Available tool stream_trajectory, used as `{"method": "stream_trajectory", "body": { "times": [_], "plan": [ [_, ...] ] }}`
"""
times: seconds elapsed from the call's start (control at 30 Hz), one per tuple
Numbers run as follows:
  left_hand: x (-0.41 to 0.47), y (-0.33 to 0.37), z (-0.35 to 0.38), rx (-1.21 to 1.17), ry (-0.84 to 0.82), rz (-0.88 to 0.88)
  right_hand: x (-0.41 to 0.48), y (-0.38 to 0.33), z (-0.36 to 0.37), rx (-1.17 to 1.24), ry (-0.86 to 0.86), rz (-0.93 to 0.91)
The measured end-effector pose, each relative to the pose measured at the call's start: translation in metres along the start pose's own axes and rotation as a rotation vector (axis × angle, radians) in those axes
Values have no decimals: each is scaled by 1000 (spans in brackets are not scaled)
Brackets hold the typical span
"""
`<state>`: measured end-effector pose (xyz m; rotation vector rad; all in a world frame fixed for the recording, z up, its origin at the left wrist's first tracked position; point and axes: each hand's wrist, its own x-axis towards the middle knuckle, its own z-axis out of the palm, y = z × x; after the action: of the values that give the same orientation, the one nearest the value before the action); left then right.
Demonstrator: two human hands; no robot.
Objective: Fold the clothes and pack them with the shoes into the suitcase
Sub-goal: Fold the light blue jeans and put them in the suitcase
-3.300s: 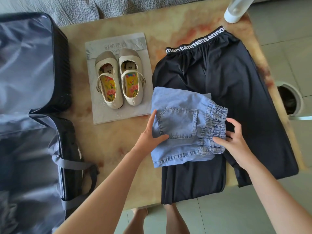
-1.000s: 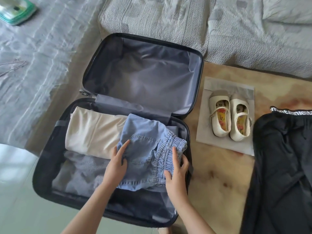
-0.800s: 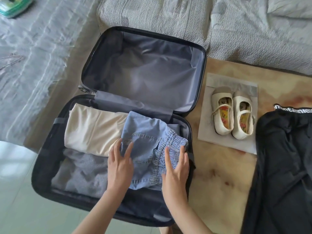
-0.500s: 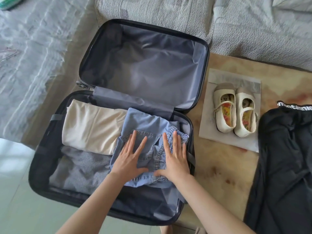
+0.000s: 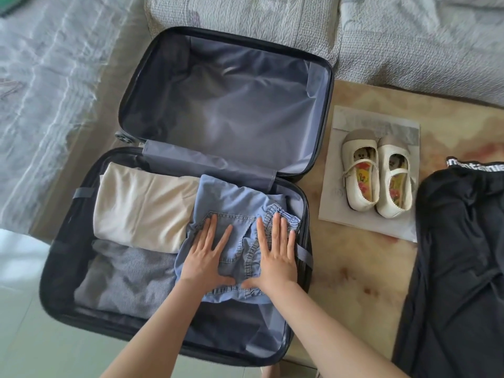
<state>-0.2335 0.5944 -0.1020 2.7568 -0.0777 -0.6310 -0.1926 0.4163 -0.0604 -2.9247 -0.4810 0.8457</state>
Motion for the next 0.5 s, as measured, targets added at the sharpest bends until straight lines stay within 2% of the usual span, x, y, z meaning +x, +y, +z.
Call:
{"method": "stream_trajectory", "body": {
  "times": [0.13, 0.23, 0.3, 0.5],
  "plan": [
    [-7, 4, -5, 1, 97, 27, -4, -4, 0, 21, 15, 49],
    [-16, 10, -9, -66, 122, -26, -7, -1, -2, 77, 30, -16],
    [-19, 14, -15, -99, 145, -76, -11, -1, -11, 160, 33, -82],
    [-22, 44, -46, -151, 192, -45, -34, 4, -43, 437, 83, -136]
  ]
}}
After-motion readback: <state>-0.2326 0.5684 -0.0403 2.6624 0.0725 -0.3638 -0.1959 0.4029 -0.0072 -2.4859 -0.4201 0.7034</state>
